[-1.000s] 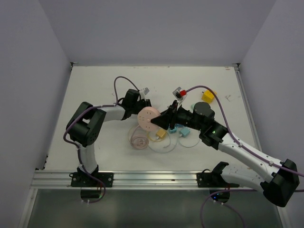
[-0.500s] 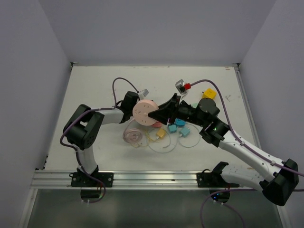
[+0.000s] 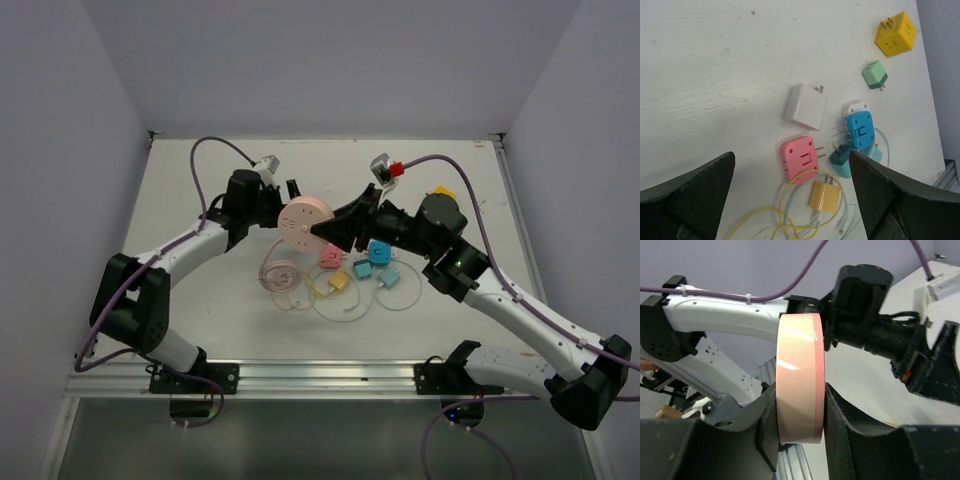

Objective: Pull the plug off the socket

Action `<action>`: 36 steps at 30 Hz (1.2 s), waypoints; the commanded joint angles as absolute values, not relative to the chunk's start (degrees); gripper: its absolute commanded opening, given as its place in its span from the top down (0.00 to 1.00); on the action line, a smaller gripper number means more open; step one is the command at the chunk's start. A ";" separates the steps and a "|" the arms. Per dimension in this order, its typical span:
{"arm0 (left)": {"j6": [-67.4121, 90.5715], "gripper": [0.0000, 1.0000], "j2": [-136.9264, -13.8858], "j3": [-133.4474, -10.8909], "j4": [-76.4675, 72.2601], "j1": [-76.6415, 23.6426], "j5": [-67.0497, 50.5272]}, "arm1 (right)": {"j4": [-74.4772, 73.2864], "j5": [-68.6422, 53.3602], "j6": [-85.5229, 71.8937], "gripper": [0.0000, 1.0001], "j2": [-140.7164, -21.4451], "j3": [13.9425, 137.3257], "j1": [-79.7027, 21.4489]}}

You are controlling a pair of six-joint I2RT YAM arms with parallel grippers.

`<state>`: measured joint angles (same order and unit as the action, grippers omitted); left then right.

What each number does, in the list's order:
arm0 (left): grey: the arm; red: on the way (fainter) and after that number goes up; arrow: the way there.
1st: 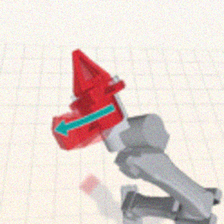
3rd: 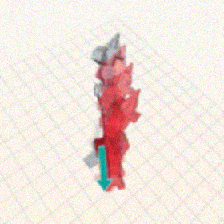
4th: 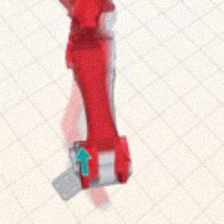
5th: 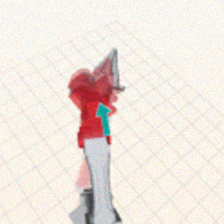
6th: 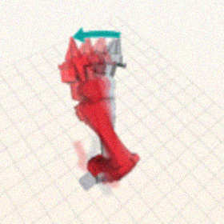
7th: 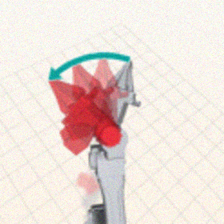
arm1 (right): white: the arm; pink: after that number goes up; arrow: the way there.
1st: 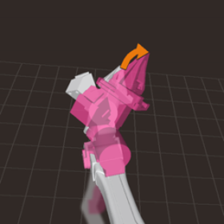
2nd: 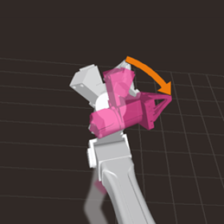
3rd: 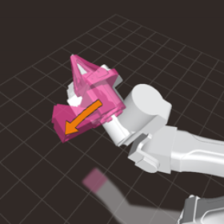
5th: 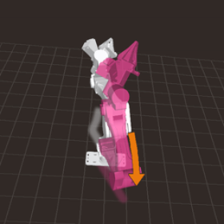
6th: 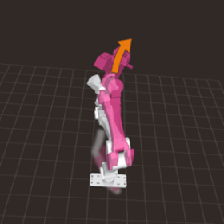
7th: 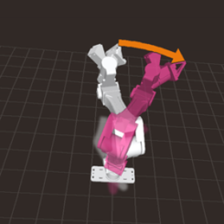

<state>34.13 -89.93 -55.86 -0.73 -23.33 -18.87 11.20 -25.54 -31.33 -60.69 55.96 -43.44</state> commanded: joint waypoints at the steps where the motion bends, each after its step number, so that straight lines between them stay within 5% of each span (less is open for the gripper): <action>1: 31.55 0.00 -85.70 -56.43 4.91 -19.53 -11.35 | 8.45 -20.84 -27.34 1.00 -59.07 60.47 -43.07; 10: 26.47 0.01 -72.43 -50.45 15.54 -5.81 -1.42 | 3.60 -15.03 -29.70 1.00 -60.47 63.54 -36.66; 17: 24.44 0.00 -60.66 -40.97 13.72 -5.36 2.37 | 6.59 -10.20 -35.68 1.00 -65.91 66.09 -24.81; 27: 22.06 0.00 -60.03 -36.74 9.49 -5.45 -1.93 | 8.34 7.55 -35.94 1.00 -73.91 67.06 -10.20; 36: 21.80 0.01 -60.47 -36.91 9.32 -5.45 -4.13 | 17.66 3.53 -42.00 1.00 -90.95 72.50 -6.07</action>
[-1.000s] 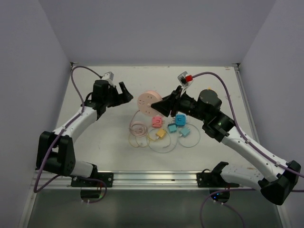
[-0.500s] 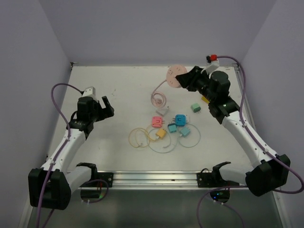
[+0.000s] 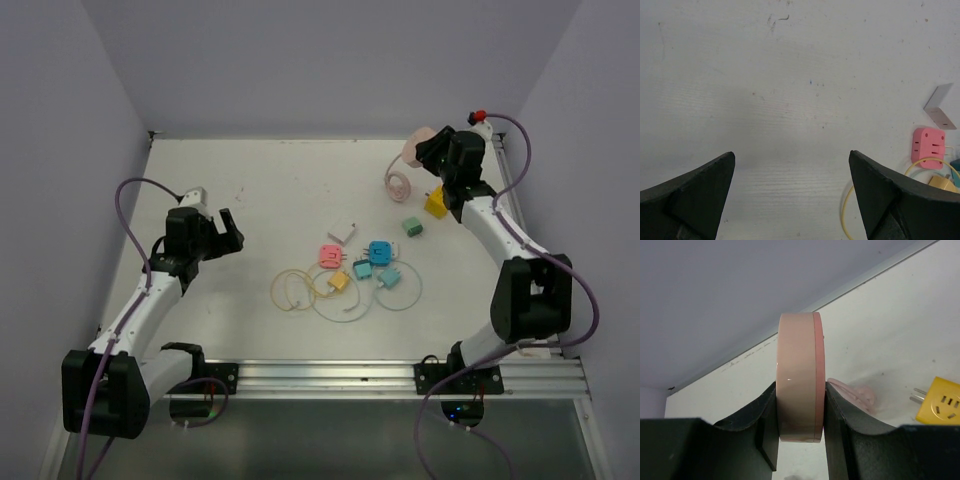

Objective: Pull the plug off the socket

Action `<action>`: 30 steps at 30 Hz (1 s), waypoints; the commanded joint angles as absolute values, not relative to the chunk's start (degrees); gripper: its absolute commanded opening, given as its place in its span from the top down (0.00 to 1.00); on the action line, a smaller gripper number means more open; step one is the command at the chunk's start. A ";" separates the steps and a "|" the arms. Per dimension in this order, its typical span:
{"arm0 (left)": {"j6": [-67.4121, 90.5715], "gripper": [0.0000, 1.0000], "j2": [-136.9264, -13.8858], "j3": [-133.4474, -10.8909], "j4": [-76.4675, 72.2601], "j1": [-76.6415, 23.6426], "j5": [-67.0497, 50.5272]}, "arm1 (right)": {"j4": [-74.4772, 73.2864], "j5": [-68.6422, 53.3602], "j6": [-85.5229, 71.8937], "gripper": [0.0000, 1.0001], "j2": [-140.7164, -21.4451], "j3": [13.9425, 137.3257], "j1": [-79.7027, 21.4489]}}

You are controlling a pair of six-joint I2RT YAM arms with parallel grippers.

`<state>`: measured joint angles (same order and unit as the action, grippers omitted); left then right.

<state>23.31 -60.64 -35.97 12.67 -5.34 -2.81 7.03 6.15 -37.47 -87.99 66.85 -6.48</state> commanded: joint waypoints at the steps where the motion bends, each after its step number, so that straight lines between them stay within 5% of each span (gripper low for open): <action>1: 21.80 0.00 -60.29 -37.00 9.23 -5.45 -4.22 | 18.19 3.08 -42.53 1.00 -92.53 73.38 -5.63; 13: 22.06 0.01 -59.68 -36.83 9.05 -5.45 -5.36 | 9.69 10.10 -42.72 1.00 -104.93 79.01 -1.15; 18: 21.97 0.00 -59.68 -36.83 8.96 -5.45 -5.54 | 5.37 11.95 -40.70 0.90 -108.63 79.45 -0.18; 26: 21.97 0.00 -59.94 -36.74 8.79 -5.45 -6.24 | 2.38 10.99 -36.30 0.56 -110.56 79.01 2.11; 30: 21.97 0.00 -60.03 -36.65 8.70 -5.45 -6.24 | 0.18 10.46 -32.97 0.26 -110.74 80.77 2.20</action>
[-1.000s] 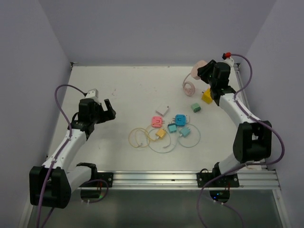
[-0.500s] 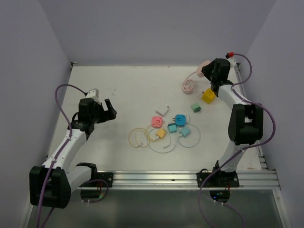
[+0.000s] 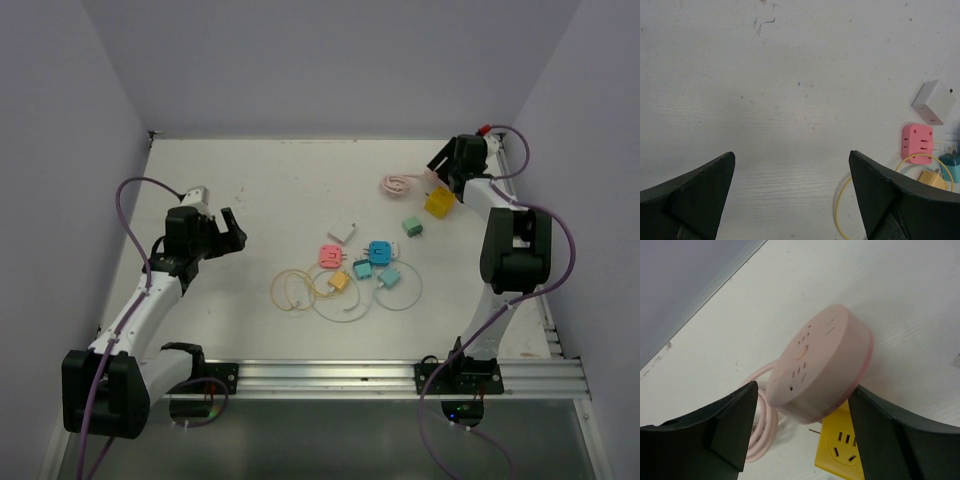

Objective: Pull the plug off the socket

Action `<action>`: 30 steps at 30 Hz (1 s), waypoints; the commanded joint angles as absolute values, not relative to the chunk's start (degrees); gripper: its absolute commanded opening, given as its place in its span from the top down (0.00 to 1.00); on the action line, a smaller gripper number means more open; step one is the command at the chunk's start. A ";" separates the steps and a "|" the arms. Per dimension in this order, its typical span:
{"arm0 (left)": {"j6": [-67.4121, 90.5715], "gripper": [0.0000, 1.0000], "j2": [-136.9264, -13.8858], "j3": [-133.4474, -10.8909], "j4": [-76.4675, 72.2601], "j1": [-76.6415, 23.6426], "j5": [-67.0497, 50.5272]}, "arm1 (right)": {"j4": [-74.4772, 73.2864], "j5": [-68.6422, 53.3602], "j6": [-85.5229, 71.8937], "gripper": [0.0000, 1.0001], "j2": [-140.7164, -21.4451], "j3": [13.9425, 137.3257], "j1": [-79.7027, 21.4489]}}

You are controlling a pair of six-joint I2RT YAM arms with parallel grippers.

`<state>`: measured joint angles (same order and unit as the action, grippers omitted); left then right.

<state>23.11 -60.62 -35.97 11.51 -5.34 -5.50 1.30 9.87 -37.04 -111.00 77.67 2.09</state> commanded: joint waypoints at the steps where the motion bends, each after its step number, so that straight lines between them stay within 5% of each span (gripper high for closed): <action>1: 21.97 0.00 -59.94 -36.74 8.79 -5.45 -6.33 | -1.91 10.55 -32.70 0.23 -110.48 81.12 2.11; 9: 21.97 0.00 -59.59 -36.74 8.88 -5.45 -6.50 | -8.08 16.25 -32.61 0.02 -104.77 79.28 2.11; 30: 21.80 0.00 -51.87 -35.51 9.49 -5.45 -6.86 | -25.83 16.44 -24.88 0.01 -60.24 70.58 2.11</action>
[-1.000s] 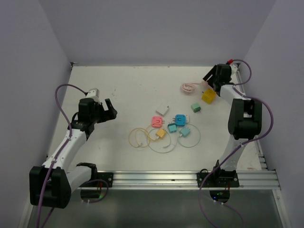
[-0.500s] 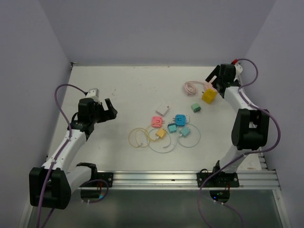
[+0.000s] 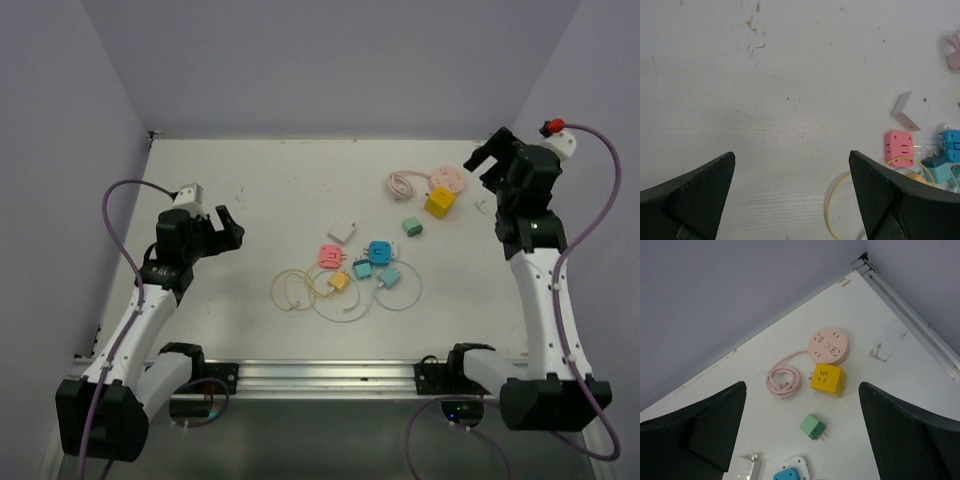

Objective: Pull the plug off the socket

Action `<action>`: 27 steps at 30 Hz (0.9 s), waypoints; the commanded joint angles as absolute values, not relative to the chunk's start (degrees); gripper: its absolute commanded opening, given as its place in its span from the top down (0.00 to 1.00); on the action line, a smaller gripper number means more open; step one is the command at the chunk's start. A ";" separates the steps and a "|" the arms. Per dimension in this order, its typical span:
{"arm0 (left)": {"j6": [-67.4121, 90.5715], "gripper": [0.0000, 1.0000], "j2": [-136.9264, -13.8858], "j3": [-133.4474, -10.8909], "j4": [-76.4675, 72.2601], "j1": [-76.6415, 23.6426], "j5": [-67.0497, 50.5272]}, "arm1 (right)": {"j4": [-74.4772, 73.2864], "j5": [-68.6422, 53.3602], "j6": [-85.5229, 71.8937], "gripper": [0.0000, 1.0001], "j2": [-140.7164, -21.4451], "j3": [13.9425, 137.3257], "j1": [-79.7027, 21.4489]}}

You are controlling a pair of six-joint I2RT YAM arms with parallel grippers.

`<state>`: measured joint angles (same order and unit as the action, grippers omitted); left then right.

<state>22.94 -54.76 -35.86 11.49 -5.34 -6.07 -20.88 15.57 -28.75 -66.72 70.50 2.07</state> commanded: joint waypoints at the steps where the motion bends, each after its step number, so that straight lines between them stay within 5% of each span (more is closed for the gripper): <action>1: 21.71 0.00 -51.33 -35.42 9.49 -5.45 -6.25 | -27.41 16.44 -24.26 0.01 -58.20 70.66 2.11; 10: 22.85 0.00 -43.33 -42.96 23.60 -5.54 -1.86 | -34.27 20.12 -18.02 0.01 -40.01 72.42 0.44; 20: 19.86 0.01 -36.13 -60.98 41.12 -5.54 3.69 | -36.22 21.27 -13.63 0.01 -29.20 73.66 -7.90; 27: 18.46 0.00 -34.37 -61.70 43.59 -5.71 4.40 | -35.78 23.91 -11.78 0.01 -23.83 71.37 -10.90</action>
<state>21.10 -33.87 -62.02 39.53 -5.43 3.46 -36.23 22.13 -14.31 -25.65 72.55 -9.96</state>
